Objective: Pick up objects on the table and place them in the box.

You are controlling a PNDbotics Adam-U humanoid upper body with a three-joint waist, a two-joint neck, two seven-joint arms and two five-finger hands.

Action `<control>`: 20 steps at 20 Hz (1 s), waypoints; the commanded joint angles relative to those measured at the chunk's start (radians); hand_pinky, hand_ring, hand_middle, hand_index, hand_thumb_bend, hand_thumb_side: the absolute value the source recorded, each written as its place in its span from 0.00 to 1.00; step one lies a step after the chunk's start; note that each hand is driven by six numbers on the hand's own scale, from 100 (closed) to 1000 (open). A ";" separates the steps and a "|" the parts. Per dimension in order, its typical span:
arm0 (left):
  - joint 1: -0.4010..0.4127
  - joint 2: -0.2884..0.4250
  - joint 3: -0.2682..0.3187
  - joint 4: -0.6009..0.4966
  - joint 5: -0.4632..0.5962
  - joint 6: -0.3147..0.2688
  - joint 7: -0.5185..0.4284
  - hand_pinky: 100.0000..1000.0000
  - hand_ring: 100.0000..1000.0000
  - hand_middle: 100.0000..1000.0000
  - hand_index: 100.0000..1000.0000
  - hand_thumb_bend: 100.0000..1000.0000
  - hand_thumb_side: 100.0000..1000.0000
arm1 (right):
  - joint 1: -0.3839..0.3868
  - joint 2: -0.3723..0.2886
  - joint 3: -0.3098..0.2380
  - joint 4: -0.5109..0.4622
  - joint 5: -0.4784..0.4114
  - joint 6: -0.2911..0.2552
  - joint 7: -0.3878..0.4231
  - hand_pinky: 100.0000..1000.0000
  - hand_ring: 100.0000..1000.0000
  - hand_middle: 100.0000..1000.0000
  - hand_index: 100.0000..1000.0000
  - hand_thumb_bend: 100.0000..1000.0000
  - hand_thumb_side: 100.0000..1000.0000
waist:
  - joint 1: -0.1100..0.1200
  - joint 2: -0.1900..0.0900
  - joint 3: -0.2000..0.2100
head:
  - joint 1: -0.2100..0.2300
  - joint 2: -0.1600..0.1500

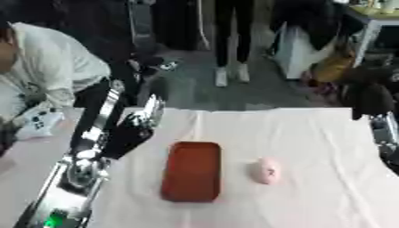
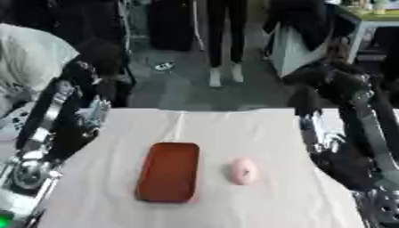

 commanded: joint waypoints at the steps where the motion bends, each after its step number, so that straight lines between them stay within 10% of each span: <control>1: -0.015 0.016 0.007 -0.021 -0.003 -0.001 0.001 0.80 0.81 0.87 0.93 0.00 0.72 | -0.014 -0.003 -0.005 -0.006 0.000 0.001 0.003 0.18 0.39 0.54 0.64 0.00 0.68 | -0.001 -0.011 0.003 | -0.004 -0.013; 20: -0.003 0.020 0.007 -0.021 -0.001 0.004 -0.001 0.80 0.81 0.87 0.93 0.00 0.72 | -0.085 -0.042 0.038 0.114 0.071 0.063 0.046 0.26 0.44 0.65 0.74 0.12 0.68 | -0.003 -0.018 0.024 | -0.004 0.008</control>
